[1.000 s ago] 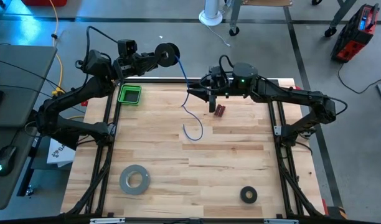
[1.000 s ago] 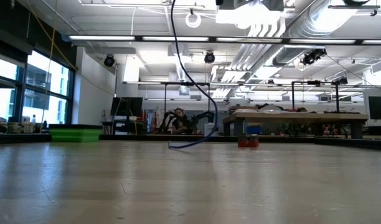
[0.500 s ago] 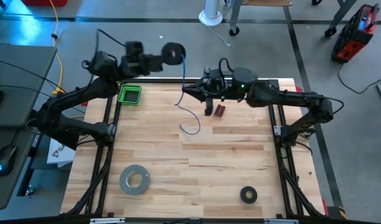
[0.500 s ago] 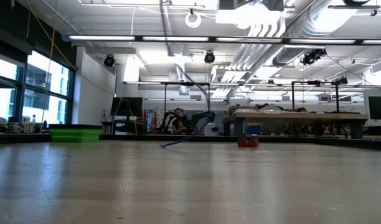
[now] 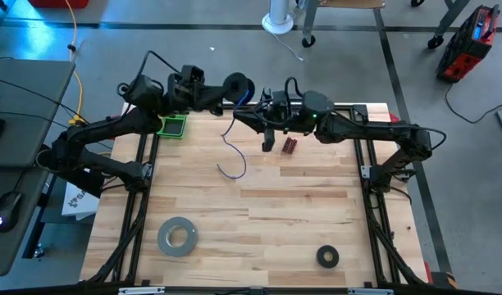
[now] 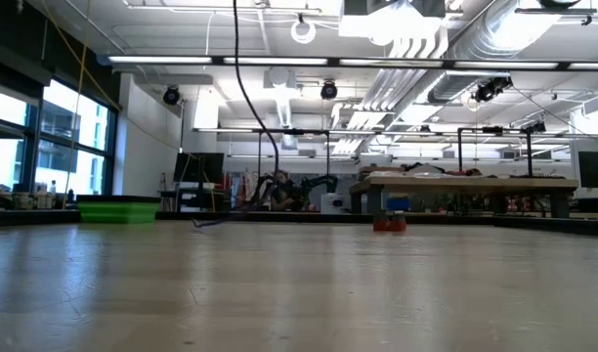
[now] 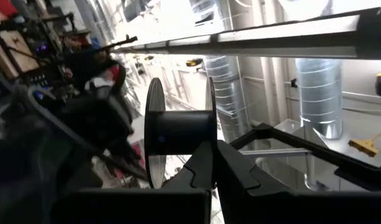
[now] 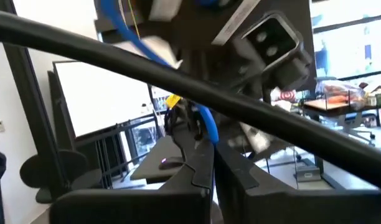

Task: Coil cords
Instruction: Coil the blue wire onto the spool

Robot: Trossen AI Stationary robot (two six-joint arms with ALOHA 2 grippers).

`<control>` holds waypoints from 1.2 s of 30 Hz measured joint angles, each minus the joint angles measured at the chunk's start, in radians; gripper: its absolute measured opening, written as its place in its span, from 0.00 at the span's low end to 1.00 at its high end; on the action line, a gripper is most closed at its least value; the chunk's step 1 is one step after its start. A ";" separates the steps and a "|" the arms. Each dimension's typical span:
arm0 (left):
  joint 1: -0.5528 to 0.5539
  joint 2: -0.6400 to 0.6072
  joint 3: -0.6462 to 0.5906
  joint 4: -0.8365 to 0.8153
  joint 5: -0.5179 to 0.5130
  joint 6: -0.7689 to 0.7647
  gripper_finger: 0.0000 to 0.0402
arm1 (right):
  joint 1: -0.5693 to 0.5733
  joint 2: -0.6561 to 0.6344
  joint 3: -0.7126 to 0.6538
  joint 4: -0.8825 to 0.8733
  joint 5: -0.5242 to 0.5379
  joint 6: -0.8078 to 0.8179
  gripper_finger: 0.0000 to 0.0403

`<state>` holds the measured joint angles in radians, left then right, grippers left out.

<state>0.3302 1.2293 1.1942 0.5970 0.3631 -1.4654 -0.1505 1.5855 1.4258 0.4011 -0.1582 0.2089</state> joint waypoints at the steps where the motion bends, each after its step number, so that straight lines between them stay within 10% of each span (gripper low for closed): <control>1: -0.009 0.001 0.000 -0.004 -0.005 0.001 0.00 | 0.000 0.000 0.000 0.006 0.000 0.000 0.00; 36: -0.001 -0.090 0.001 -0.292 0.099 -0.007 0.00 | -0.151 -0.005 0.000 0.020 -0.075 -0.021 0.00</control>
<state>0.3295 1.1397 1.1950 0.3048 0.4626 -1.4721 -0.3017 1.5803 1.4258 0.4210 -0.2328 0.1875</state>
